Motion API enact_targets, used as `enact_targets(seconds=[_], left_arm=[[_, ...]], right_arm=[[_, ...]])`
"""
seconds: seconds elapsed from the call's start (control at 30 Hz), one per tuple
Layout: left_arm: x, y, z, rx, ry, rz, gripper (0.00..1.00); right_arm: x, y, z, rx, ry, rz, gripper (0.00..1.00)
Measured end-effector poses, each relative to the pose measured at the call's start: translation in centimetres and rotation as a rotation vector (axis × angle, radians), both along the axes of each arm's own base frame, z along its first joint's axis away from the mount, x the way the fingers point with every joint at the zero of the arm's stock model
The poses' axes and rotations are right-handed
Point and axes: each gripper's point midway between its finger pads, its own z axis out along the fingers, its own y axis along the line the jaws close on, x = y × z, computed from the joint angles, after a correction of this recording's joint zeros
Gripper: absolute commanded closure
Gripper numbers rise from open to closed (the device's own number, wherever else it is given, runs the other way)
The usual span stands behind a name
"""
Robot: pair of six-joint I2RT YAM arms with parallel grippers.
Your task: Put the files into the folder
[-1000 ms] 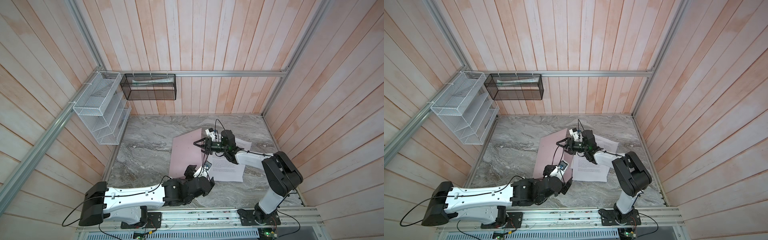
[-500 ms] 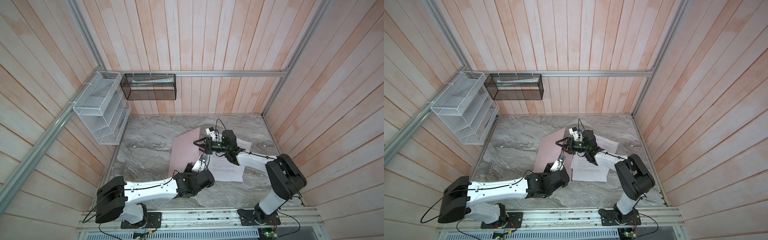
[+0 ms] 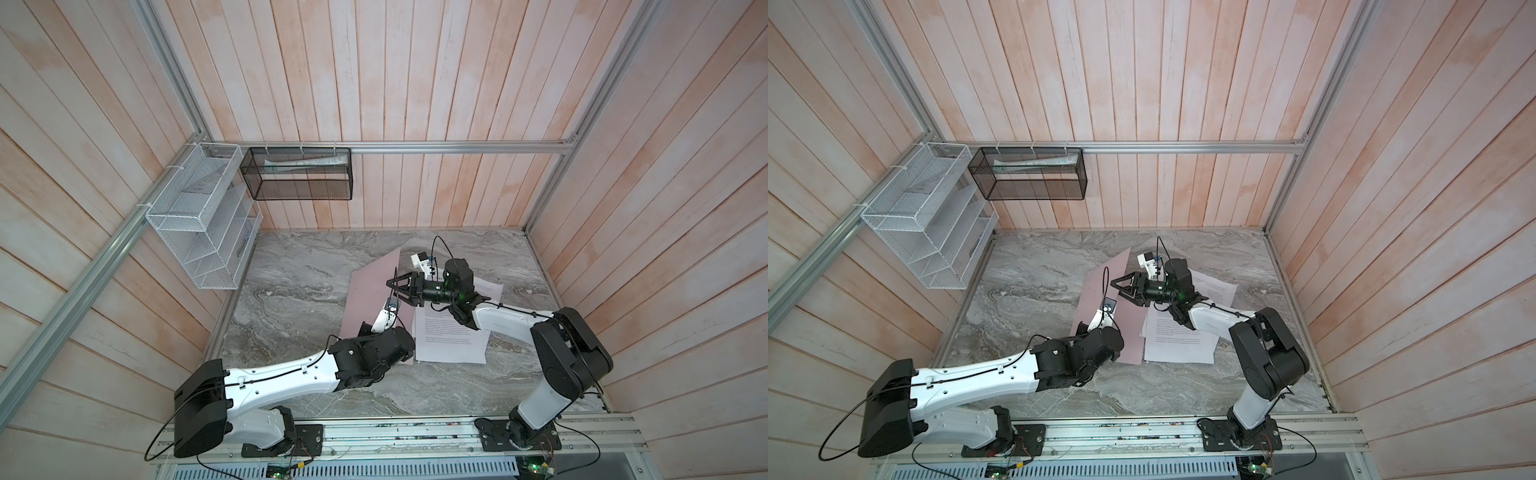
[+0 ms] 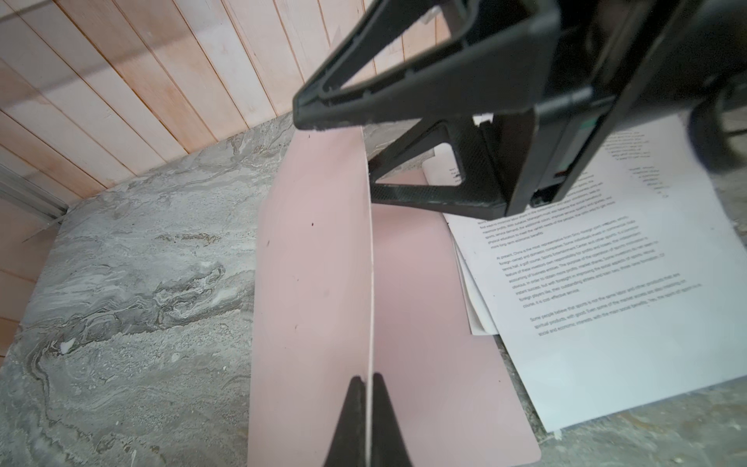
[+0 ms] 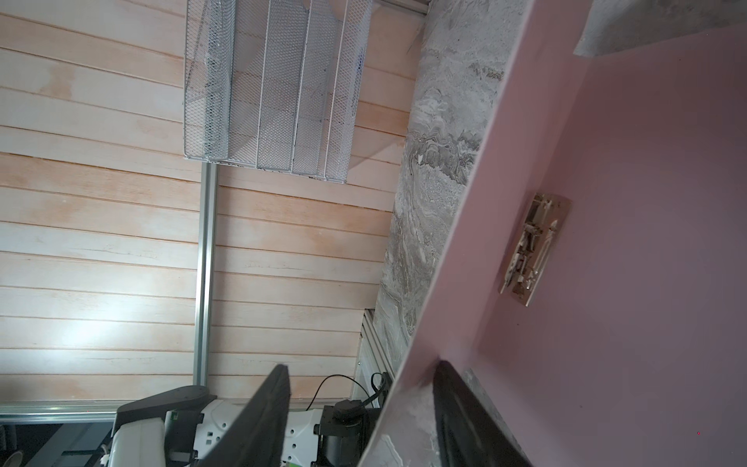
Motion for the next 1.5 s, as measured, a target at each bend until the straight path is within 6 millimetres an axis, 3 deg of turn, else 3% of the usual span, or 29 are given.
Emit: enact_targets(seconds=[0.23, 0.33, 0.47, 0.63, 0.73, 0.83, 1.13, 1.3, 1.4, 1.5], left_arm=[[-0.3, 1.2, 3.6, -0.17, -0.012, 0.009, 1.0], [-0.3, 1.7, 4.3, -0.233, -0.002, 0.024, 1.0], [-0.1, 2.4, 4.5, -0.303, 0.014, 0.054, 1.0], [0.3, 3.9, 4.5, -0.404, 0.032, 0.124, 1.0], [0.4, 5.3, 4.5, -0.47, 0.038, 0.167, 1.0], [0.4, 7.1, 4.6, -0.537, 0.049, 0.214, 0.99], [-0.9, 11.0, 5.1, -0.666, 0.075, 0.295, 0.56], [-1.8, 11.8, 5.4, -0.656, 0.092, 0.29, 0.39], [-2.0, 12.2, 6.7, -0.654, 0.086, 0.288, 0.37], [-2.1, 12.3, 10.0, -0.693, 0.041, 0.254, 0.35]], right_arm=[[2.3, -1.4, 1.6, 0.03, -0.034, -0.041, 0.45], [3.4, -2.4, 2.1, 0.038, -0.05, -0.072, 0.45], [4.7, -3.5, 1.2, 0.013, -0.049, -0.112, 0.46], [4.9, -2.6, -1.4, -0.047, -0.024, -0.103, 0.49], [4.2, -1.5, -3.0, -0.091, -0.007, -0.079, 0.5], [3.5, 0.0, -3.4, -0.121, -0.02, -0.047, 0.49], [4.6, 5.0, -1.7, -0.156, -0.129, 0.034, 0.49], [5.4, 7.6, -1.6, -0.182, -0.158, 0.07, 0.49], [5.4, 9.2, -1.9, -0.196, -0.163, 0.094, 0.49], [5.3, 11.0, -1.9, -0.207, -0.177, 0.122, 0.49]])
